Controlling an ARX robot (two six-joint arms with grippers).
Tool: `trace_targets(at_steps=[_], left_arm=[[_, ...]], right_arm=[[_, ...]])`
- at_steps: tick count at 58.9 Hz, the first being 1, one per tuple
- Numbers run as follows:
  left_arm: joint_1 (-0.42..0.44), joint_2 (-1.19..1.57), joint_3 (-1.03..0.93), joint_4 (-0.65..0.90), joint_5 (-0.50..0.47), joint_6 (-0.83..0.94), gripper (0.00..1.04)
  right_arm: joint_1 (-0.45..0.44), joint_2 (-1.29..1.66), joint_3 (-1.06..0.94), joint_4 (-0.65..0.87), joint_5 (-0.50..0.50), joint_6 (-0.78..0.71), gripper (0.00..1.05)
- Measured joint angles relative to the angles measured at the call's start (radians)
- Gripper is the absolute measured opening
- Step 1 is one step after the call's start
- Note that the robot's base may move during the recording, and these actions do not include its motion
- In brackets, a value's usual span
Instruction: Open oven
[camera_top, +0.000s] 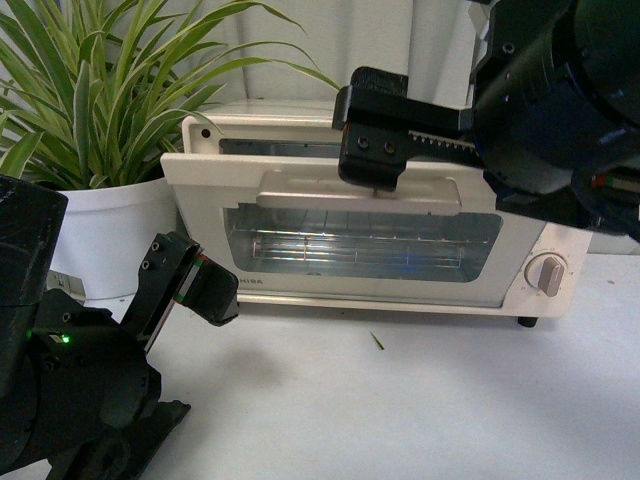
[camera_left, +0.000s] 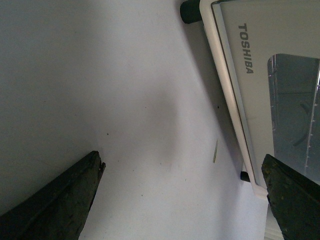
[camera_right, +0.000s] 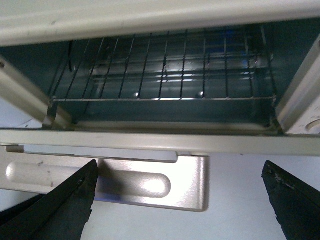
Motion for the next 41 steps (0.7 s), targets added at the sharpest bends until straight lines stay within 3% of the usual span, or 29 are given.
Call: trace_targets(at_steps=[41], left_arm=[[-0.005,-0.006,0.000,-0.027,-0.027,0.022,0.98]], right_arm=[[-0.002,-0.209,-0.317,0.108,-0.185,0.008,0.95]])
